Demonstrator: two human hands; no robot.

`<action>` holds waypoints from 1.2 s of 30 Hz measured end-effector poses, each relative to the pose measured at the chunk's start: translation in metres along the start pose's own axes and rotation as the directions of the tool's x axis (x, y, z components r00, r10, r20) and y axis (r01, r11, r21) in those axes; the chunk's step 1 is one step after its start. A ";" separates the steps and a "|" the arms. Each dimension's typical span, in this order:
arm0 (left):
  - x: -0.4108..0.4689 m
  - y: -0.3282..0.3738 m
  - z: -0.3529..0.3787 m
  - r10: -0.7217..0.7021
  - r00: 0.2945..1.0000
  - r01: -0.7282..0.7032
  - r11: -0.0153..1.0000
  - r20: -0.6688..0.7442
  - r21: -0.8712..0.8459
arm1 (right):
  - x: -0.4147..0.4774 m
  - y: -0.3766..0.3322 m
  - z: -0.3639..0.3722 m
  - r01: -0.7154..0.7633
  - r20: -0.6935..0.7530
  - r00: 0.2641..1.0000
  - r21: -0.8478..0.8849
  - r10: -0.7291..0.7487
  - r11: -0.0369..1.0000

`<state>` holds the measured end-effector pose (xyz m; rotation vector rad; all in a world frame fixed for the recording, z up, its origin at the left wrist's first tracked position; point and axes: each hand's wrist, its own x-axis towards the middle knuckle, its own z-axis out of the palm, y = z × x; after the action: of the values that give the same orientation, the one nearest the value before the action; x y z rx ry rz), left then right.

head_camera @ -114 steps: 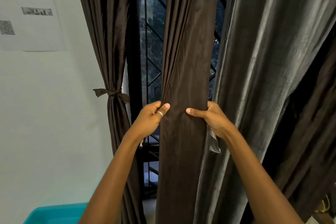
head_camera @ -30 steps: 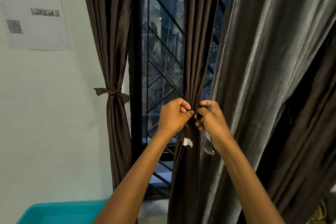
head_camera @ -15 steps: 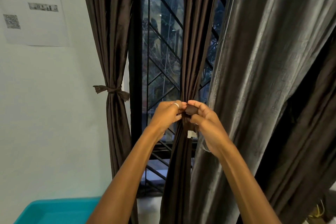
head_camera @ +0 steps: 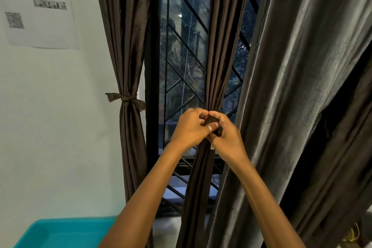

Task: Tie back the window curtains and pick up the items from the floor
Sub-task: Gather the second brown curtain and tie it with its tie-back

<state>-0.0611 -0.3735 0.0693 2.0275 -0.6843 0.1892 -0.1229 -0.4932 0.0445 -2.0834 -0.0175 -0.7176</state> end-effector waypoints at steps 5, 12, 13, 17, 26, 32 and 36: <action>0.000 0.009 0.002 0.183 0.971 -0.114 0.917 -0.151 0.382 | 0.003 -0.001 -0.003 0.009 0.052 0.999 0.045 -0.011 0.999; -0.003 0.014 0.002 0.219 0.964 -0.116 0.857 -0.151 0.502 | 0.004 0.007 -0.007 0.000 0.048 0.999 0.010 0.000 1.000; -0.002 0.012 0.000 0.198 0.970 -0.110 0.873 -0.139 0.476 | 0.003 0.008 -0.008 -0.003 0.031 1.000 0.018 0.002 1.000; 0.004 -0.001 -0.005 0.107 0.993 -0.094 0.976 -0.054 0.196 | 0.000 0.012 -0.013 -0.059 -0.074 0.995 0.040 0.061 0.997; -0.003 -0.007 -0.001 0.103 0.992 -0.087 0.974 0.068 -0.210 | 0.004 -0.002 -0.047 -0.016 0.023 0.999 -0.559 0.034 0.829; 0.002 0.000 0.004 0.115 0.985 -0.093 0.983 0.132 -0.159 | 0.029 -0.013 -0.065 0.287 0.054 0.954 -0.456 -0.296 0.843; 0.003 0.003 0.005 0.149 0.980 -0.130 0.980 0.128 -0.149 | 0.036 -0.018 -0.076 0.346 0.173 0.937 -0.316 -0.305 0.884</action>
<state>-0.0608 -0.3795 0.0700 1.8712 -0.9040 0.0792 -0.1344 -0.5499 0.1086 -2.4905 -0.3414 -0.8438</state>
